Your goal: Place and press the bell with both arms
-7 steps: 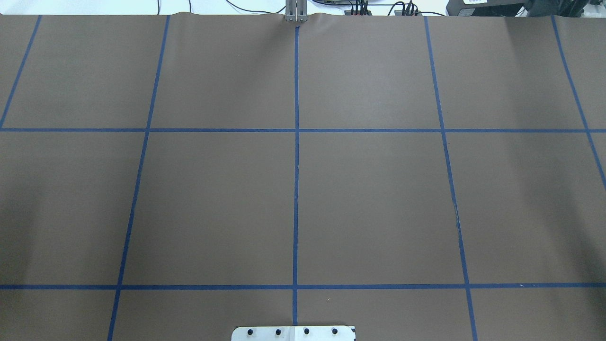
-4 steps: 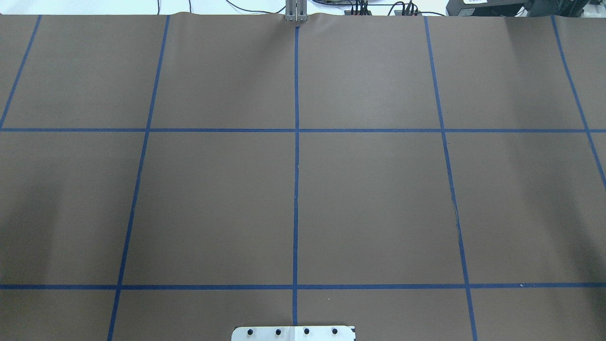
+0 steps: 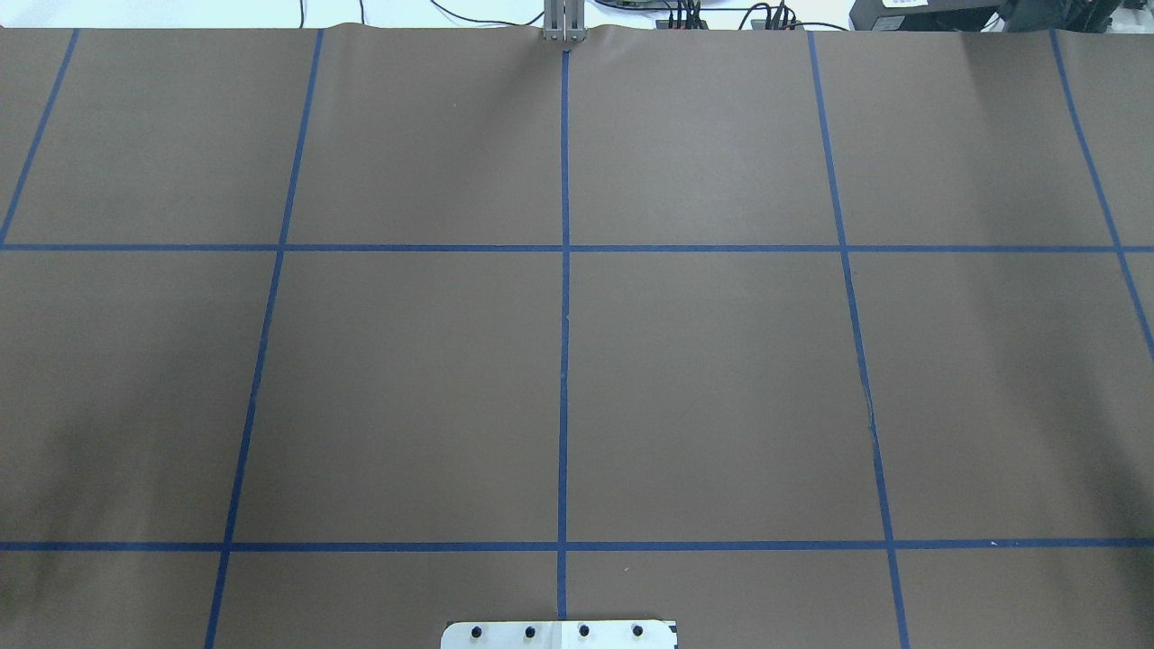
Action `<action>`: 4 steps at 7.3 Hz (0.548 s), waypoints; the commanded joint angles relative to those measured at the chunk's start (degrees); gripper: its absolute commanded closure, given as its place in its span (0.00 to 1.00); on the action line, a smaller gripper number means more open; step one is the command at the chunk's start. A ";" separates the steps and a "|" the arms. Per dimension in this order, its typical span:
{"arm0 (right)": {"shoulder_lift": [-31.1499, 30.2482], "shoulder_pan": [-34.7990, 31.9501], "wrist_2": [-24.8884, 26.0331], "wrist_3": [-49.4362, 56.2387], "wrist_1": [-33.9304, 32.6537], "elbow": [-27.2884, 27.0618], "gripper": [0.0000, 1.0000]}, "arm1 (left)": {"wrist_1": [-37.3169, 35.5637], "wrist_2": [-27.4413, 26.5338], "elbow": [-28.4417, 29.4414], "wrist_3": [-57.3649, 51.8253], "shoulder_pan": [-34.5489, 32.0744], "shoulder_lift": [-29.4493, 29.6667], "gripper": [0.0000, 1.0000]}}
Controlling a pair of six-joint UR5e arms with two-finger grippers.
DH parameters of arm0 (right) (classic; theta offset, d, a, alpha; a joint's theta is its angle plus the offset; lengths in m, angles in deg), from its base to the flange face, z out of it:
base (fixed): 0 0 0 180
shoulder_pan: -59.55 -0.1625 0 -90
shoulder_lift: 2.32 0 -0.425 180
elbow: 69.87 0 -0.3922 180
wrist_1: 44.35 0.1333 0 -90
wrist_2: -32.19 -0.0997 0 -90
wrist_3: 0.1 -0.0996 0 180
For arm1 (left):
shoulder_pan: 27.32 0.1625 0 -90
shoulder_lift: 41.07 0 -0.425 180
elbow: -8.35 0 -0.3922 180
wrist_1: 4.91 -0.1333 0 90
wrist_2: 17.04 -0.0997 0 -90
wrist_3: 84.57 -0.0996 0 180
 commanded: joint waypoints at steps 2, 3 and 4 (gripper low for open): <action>0.34 0.00 0.11 -0.10 0.00 -0.04 0.00 | -4.69 -1.02 -1.90 3.15 -1.78 13.68 0.98; 0.69 0.00 0.46 -0.10 0.09 -0.04 0.00 | -11.41 -2.85 -2.69 3.34 -3.62 21.48 0.98; 0.69 0.00 0.64 -0.10 0.18 -0.13 0.00 | -20.18 -7.30 -2.17 3.35 -3.99 32.52 0.97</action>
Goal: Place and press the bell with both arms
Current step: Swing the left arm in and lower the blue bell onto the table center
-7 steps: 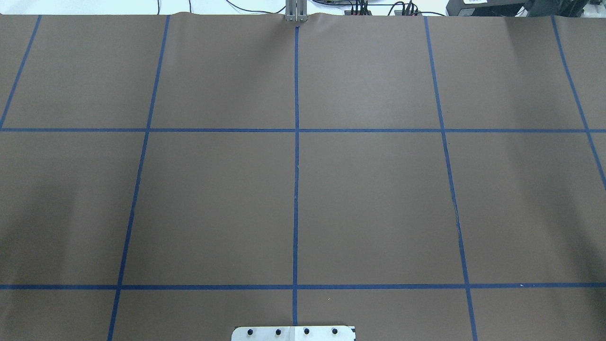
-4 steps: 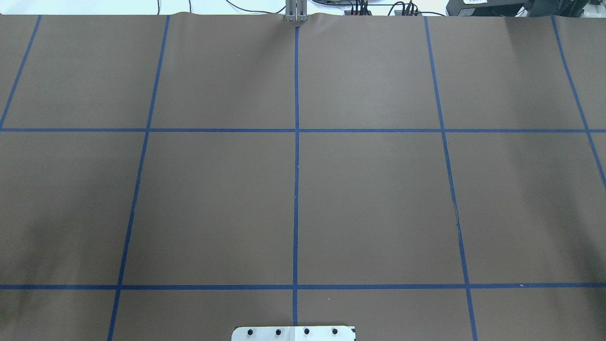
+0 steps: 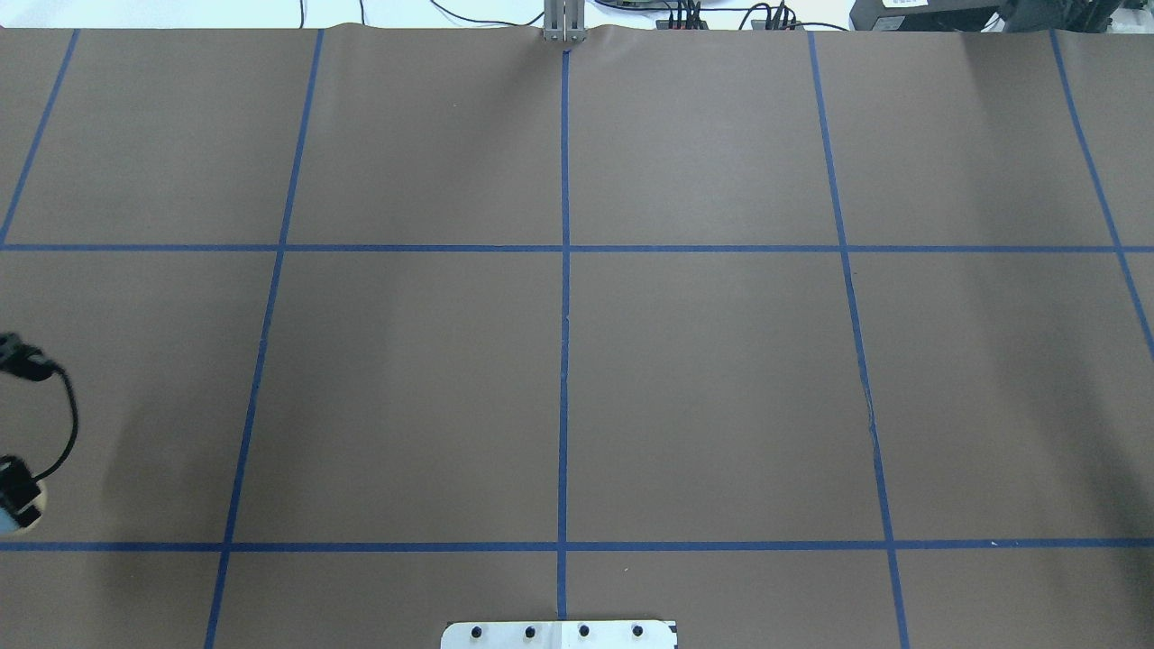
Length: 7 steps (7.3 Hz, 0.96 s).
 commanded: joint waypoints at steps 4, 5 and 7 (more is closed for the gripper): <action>0.85 0.00 1.05 -0.10 0.01 0.55 0.00 | -22.33 -7.32 21.62 9.54 -0.34 49.65 0.97; 0.67 0.00 1.05 -0.10 -0.08 0.55 0.00 | -21.02 -3.30 34.33 16.21 1.49 59.57 0.97; 0.76 0.09 0.96 -1.06 0.01 1.60 0.00 | -2.67 4.44 50.14 33.56 5.35 66.78 0.97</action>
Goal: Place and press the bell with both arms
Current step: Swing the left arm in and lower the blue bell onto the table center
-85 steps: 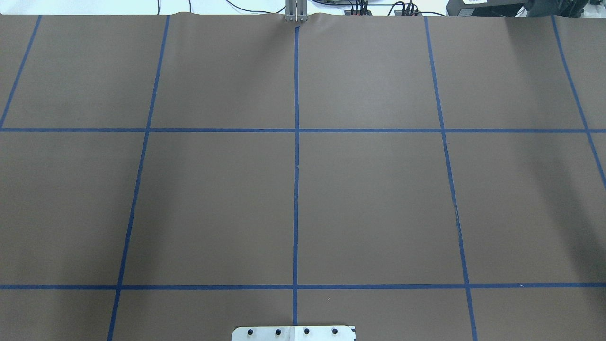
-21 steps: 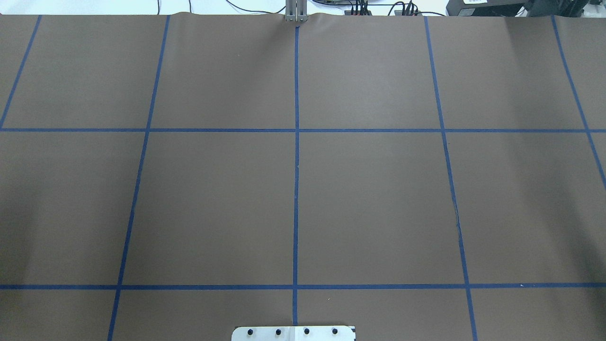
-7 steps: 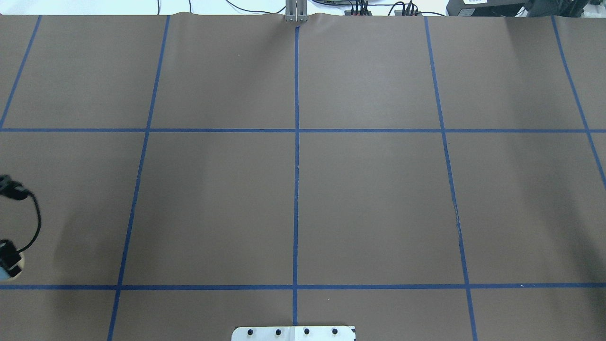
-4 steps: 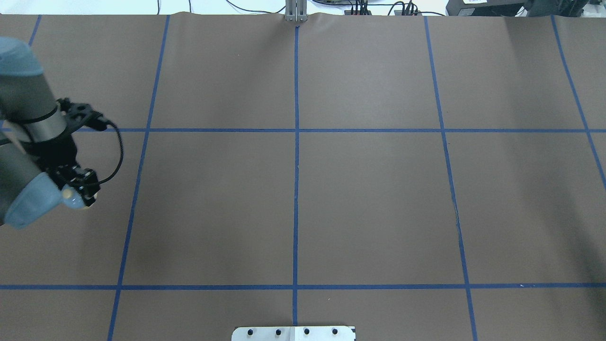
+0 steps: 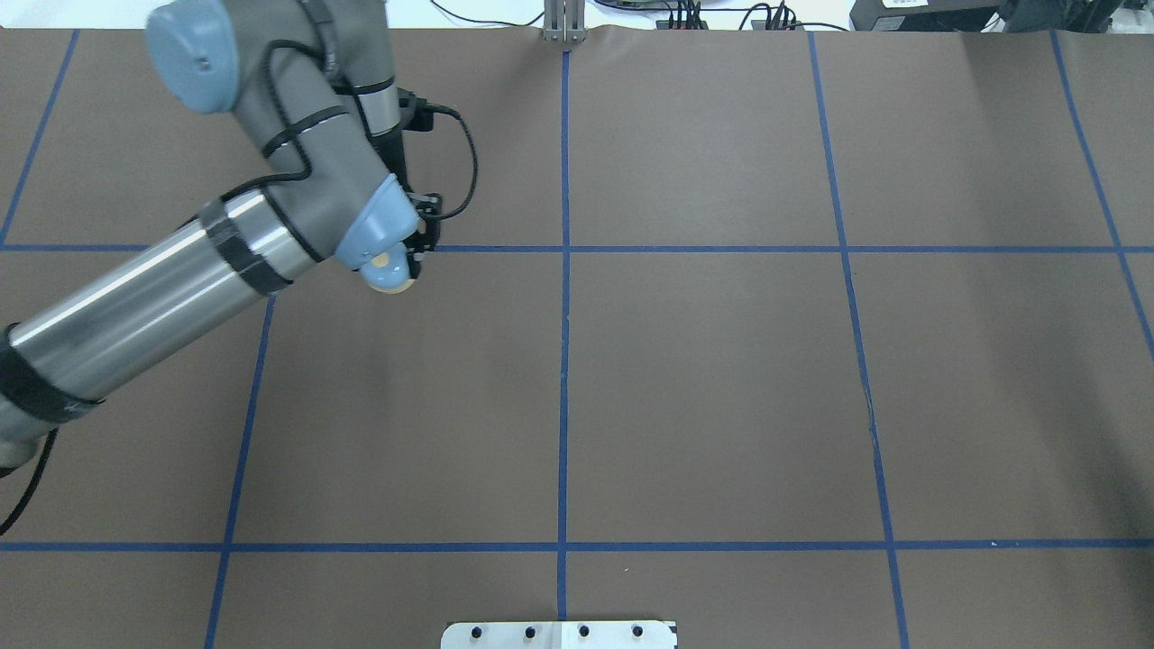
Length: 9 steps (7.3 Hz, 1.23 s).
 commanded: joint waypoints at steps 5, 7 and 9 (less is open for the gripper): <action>0.04 0.07 -0.50 -0.50 0.06 0.92 0.00 | 32.78 4.19 24.64 34.26 9.17 12.00 0.93; 0.04 0.07 -0.50 -0.58 0.06 1.00 0.00 | 32.69 3.92 25.08 34.09 10.48 12.09 0.87; 0.04 0.07 -0.41 -0.58 -0.03 1.35 0.00 | 32.69 3.92 25.08 34.00 10.58 12.09 0.83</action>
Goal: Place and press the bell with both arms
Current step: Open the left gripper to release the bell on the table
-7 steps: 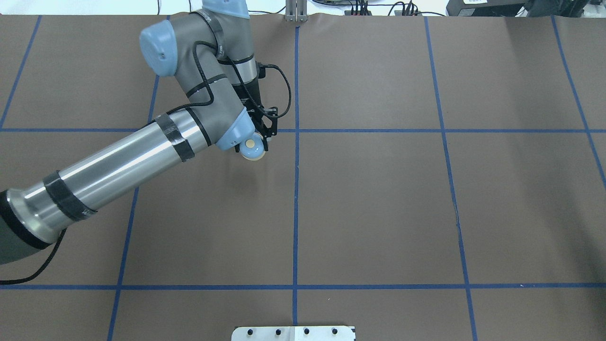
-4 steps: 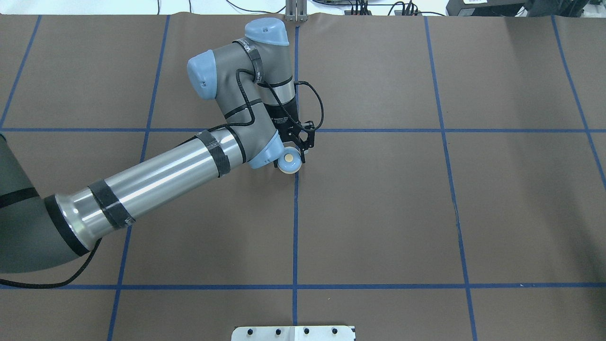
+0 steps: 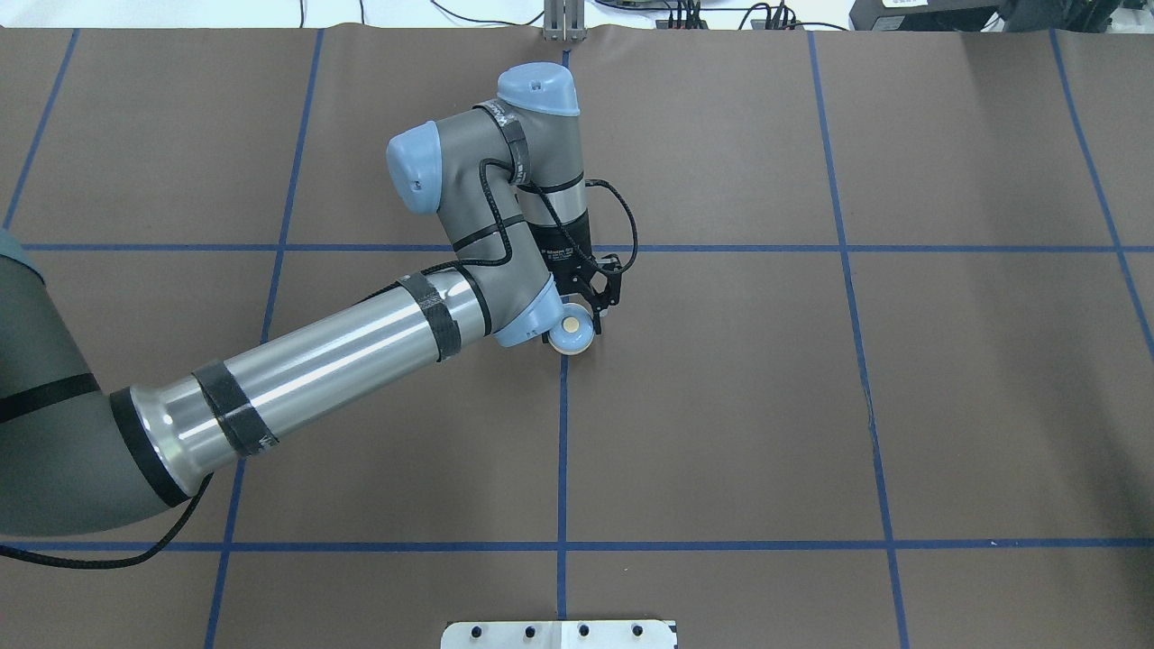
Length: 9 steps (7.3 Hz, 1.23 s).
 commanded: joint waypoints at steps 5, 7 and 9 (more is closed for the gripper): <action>0.00 0.00 -0.01 -0.01 0.06 0.30 0.00 | 0.05 -0.12 0.09 -0.49 0.10 -0.50 0.75; 0.09 0.00 -0.01 -0.01 0.06 0.30 0.00 | 0.05 -0.12 0.09 -0.49 0.02 -0.59 0.34; 0.18 0.09 0.07 -0.01 0.06 0.30 0.00 | -0.04 -0.21 -0.09 -0.49 -0.07 -0.76 0.01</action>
